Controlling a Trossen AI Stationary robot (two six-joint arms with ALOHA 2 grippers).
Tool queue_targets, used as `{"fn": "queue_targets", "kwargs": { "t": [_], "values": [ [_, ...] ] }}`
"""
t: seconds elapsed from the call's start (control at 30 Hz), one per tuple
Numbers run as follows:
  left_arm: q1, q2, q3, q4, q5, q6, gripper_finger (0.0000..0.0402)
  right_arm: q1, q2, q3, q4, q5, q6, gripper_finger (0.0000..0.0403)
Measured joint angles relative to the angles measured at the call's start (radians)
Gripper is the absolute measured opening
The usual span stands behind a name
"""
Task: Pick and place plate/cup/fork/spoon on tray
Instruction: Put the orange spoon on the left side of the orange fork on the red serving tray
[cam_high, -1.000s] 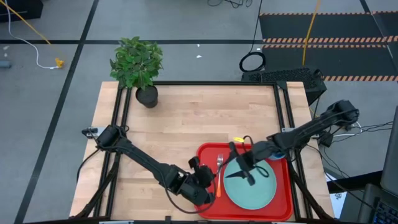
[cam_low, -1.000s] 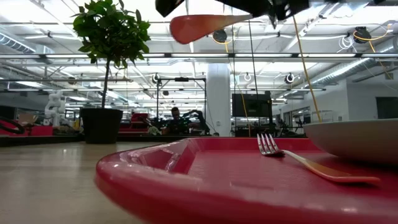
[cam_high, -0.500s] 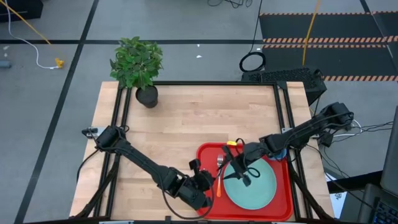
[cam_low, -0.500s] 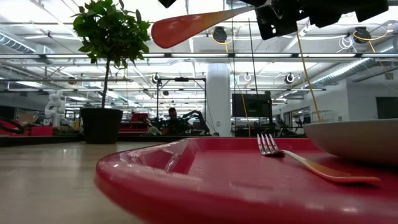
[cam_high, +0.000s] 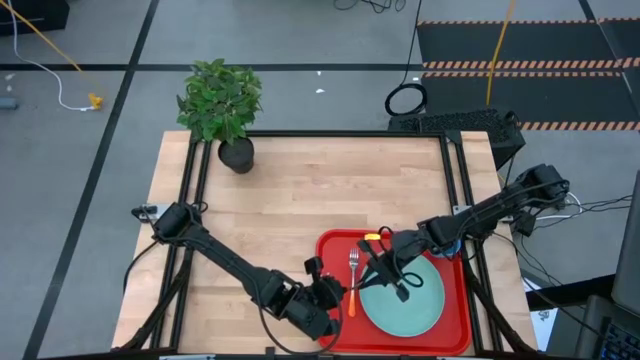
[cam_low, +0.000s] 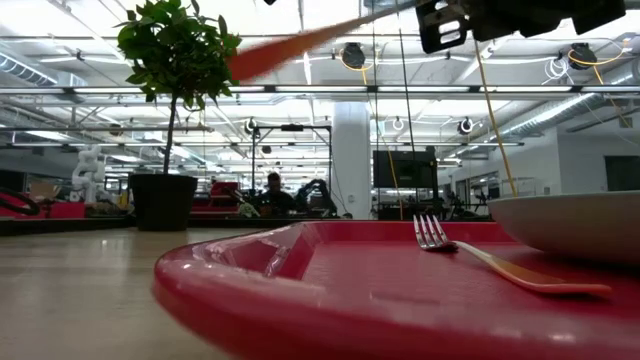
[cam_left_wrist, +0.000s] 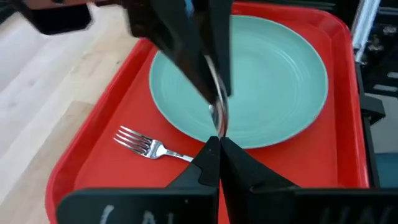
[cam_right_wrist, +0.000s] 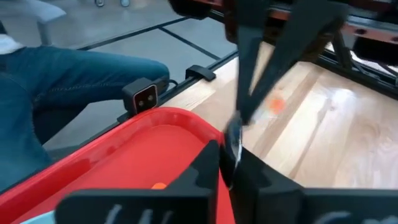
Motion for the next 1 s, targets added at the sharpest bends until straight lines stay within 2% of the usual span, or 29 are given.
{"fn": "queue_targets", "kwargs": {
  "t": [0.13, 0.33, 0.5, 0.67, 0.87, 1.0],
  "values": [
    [0.001, 0.000, 0.000, 0.019, 0.004, -0.004, 0.0026, 0.000, 0.000, 0.000, -0.003, -0.010, -0.018, 0.0008],
    [-0.005, -0.016, 0.000, 0.060, 0.017, -0.036, 0.0100, 0.006, 0.000, 0.000, -0.024, -0.001, -0.106, 0.0004],
    [-0.021, -0.050, 0.002, 0.071, 0.025, -0.069, 0.0154, 0.029, 0.000, 0.000, -0.070, 0.000, -0.284, 0.0003],
    [-0.023, -0.047, 0.001, 0.045, 0.064, -0.094, 0.0185, 0.071, 0.000, 0.000, -0.105, 0.006, -0.533, 0.0002],
    [0.001, -0.037, -0.033, 0.049, 0.116, -0.159, 0.0204, 0.144, 0.000, 0.000, -0.179, 0.157, -0.838, 0.0001],
    [0.022, -0.034, -0.066, 0.083, 0.151, -0.171, 0.0203, 0.182, 0.000, 0.000, -0.185, 0.249, -0.967, 0.0001]
  ]
}}
